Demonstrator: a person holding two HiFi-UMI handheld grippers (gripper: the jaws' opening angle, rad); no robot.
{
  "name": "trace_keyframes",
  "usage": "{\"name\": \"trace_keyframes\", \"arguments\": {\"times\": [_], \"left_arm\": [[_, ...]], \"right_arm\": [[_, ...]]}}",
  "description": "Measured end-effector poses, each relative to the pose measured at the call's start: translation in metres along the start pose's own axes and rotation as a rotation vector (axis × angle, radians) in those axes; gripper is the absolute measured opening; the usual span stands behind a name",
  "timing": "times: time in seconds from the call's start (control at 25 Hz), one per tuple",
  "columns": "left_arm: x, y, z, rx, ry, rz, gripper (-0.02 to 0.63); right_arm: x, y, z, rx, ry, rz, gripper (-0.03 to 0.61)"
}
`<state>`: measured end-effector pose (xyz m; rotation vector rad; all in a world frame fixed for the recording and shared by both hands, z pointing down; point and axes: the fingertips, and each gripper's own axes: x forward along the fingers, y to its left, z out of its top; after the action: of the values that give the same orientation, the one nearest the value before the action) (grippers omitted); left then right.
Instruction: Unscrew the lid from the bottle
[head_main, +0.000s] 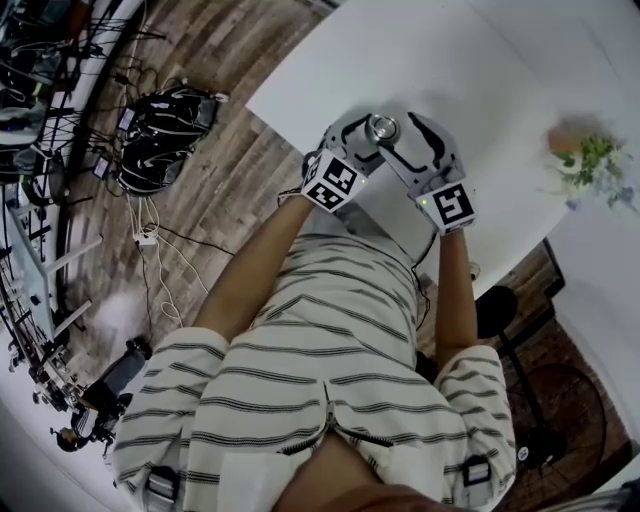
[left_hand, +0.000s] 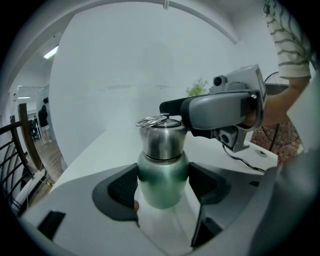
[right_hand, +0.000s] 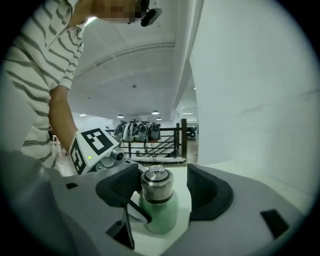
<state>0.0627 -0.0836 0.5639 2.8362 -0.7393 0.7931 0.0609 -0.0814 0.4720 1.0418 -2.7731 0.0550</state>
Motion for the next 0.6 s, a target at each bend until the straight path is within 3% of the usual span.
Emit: {"name": "trace_keyframes", "arguments": {"times": [0.2, 0.6], "left_arm": [[-0.001, 0.000, -0.001, -0.002, -0.001, 0.000, 0.316], [-0.001, 0.000, 0.001, 0.000, -0.008, -0.002, 0.316]], "right_arm": [[0.004, 0.006, -0.015, 0.071, 0.071, -0.207, 0.282], [0.012, 0.007, -0.025, 0.076, 0.110, -0.353, 0.239]]}}
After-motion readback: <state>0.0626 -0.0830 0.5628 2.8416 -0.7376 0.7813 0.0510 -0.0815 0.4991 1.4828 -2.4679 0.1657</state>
